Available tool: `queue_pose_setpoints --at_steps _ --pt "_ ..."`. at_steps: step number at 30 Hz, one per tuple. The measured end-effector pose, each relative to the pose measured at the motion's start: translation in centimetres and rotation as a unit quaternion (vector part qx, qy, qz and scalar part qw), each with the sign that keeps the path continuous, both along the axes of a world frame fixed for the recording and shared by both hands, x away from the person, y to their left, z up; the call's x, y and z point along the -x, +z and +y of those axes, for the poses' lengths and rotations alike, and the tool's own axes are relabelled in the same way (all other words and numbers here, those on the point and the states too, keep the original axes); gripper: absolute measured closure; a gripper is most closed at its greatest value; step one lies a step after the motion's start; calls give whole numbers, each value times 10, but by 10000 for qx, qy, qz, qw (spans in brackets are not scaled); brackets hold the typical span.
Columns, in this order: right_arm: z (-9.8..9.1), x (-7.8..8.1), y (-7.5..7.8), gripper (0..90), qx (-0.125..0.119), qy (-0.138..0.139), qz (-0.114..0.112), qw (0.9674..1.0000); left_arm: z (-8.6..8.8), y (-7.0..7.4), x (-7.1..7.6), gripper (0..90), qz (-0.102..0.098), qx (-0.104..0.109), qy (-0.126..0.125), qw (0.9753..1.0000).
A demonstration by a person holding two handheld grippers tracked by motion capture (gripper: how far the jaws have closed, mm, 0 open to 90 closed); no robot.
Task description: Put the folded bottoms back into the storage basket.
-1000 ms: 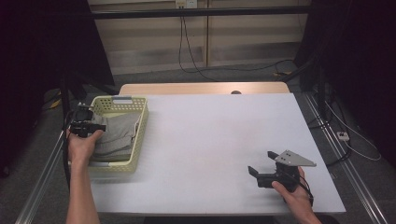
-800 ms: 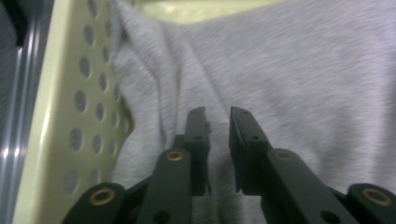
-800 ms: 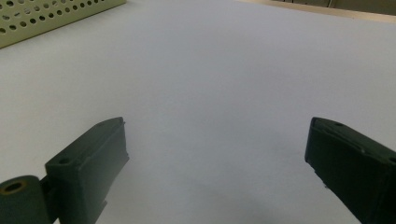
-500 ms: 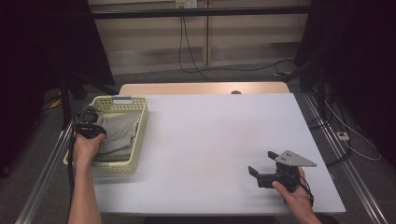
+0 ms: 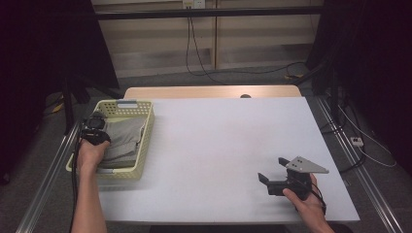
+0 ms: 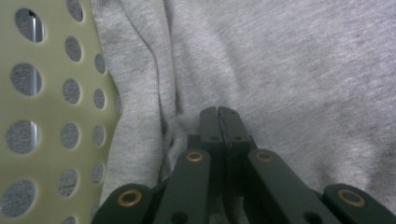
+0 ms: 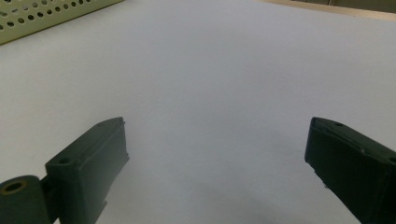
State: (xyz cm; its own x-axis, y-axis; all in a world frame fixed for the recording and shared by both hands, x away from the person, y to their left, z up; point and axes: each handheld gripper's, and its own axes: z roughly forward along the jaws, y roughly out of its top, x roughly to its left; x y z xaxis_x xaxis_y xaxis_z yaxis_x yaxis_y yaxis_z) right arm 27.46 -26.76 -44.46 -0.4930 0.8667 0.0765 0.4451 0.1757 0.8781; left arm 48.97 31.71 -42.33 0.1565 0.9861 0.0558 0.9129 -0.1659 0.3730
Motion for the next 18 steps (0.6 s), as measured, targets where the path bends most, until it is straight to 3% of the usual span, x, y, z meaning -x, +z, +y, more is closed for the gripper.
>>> queue_pose_setpoints --at_steps 3,11,18 --pt "0 0 0 55 -1 7 -5 10000 -1 0 0 900 8 196 -104 9998" --pt "0 0 0 55 -4 14 -9 10000 0 1 0 896 13 243 -201 9995" --pt "0 0 0 55 -1 16 -10 10000 1 6 2 840 -184 330 -197 9991"
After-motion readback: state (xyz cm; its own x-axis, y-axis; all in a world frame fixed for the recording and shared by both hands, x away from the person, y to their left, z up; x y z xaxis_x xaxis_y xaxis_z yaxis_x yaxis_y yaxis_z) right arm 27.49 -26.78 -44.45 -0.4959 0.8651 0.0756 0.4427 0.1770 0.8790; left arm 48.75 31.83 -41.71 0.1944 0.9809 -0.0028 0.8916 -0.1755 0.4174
